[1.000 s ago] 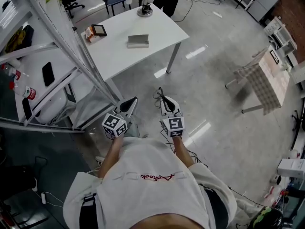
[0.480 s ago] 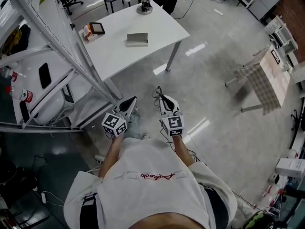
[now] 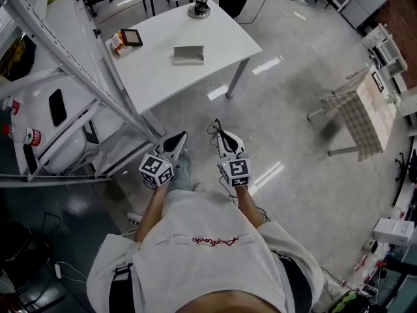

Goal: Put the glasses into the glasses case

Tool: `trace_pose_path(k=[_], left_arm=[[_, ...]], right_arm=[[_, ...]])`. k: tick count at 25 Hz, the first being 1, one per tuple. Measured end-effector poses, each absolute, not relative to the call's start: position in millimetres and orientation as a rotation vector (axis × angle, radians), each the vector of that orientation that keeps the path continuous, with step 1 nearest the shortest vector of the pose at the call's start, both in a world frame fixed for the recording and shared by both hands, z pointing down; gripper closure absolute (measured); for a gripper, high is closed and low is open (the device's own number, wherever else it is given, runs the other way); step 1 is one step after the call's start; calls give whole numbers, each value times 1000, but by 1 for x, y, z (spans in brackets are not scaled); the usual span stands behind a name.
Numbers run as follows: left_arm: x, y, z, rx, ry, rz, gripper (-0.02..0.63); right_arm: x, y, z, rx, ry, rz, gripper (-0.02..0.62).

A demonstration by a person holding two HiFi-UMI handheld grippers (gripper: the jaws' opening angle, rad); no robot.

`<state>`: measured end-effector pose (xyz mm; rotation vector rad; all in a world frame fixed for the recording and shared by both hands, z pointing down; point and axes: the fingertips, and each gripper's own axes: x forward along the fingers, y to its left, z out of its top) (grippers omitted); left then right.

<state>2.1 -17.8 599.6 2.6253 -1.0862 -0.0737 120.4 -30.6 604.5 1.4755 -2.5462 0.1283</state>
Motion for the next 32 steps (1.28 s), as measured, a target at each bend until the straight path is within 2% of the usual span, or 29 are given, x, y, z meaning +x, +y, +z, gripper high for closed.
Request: trace_pose_path(k=[32], left_arm=[[-53,-245,555,2675,-1044,-122,592]], right_arm=[[61,-256,564,1481,-2527,55,577]])
